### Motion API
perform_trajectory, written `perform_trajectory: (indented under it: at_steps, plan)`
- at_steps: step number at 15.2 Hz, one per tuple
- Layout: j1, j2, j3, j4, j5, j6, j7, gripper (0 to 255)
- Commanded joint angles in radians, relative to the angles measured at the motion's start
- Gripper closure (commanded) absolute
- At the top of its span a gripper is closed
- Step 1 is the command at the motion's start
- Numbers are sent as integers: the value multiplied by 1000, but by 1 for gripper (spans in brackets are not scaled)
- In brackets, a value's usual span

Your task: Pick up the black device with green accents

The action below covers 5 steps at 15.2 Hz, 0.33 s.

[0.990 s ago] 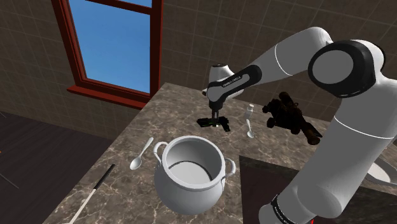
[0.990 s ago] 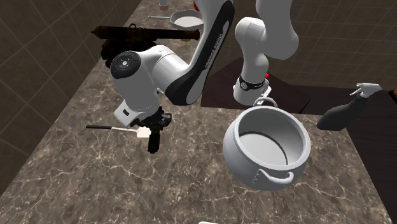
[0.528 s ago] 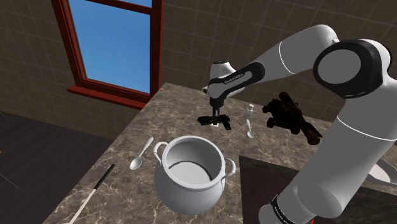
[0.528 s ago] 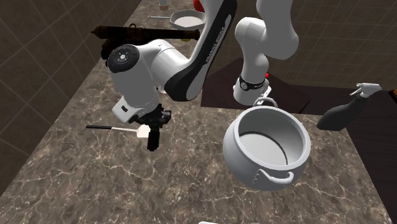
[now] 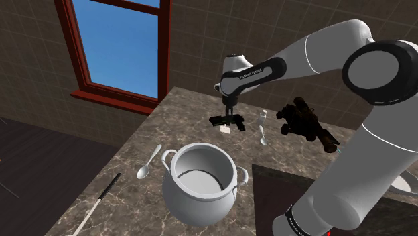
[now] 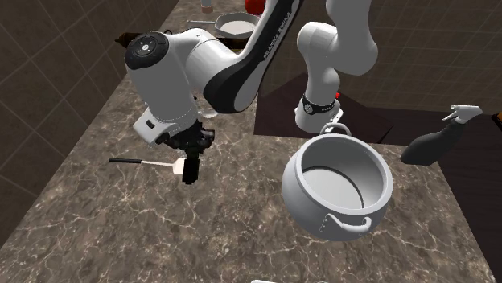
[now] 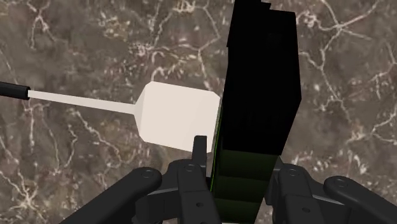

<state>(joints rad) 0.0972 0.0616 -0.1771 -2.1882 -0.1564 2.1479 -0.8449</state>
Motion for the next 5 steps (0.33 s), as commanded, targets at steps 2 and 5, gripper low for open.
perform_trajectory:
  at_steps: [2, 5]
  plan:
    - [0, -21, -1, 17, -1, -37, -5, 255]
    - [0, -28, 0, 24, -1, -52, -6, 255]
